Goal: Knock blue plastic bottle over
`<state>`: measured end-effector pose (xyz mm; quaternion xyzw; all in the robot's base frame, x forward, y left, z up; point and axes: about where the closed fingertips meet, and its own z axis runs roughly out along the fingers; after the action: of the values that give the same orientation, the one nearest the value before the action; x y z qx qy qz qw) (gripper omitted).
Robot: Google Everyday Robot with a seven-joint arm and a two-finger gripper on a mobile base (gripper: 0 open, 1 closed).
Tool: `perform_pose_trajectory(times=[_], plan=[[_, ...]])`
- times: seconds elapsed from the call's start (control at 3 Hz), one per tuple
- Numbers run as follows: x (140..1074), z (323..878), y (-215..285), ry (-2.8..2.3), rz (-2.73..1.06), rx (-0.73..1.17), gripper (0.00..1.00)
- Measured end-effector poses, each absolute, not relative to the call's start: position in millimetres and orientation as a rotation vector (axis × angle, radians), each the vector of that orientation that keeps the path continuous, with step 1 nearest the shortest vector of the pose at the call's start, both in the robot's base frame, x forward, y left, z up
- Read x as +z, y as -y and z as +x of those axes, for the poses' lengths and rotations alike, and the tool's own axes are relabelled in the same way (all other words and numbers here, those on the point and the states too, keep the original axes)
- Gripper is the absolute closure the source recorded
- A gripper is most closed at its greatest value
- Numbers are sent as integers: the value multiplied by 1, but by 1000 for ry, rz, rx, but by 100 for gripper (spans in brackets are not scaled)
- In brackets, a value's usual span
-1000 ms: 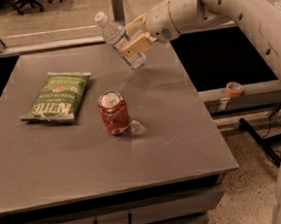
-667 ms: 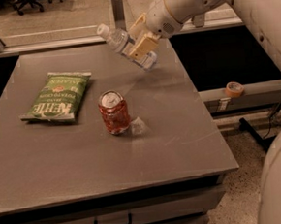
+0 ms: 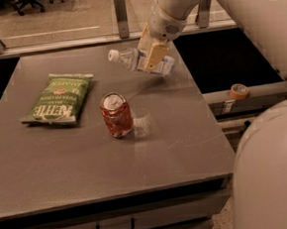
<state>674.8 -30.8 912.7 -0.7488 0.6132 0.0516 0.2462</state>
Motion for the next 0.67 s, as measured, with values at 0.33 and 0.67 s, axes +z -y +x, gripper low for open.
perform_pose_trajectory(times=[0.33,0.67], plan=[[901,666,29,-1690,-2141,140,59],[895,658,25,-1694,-2180,160,37]])
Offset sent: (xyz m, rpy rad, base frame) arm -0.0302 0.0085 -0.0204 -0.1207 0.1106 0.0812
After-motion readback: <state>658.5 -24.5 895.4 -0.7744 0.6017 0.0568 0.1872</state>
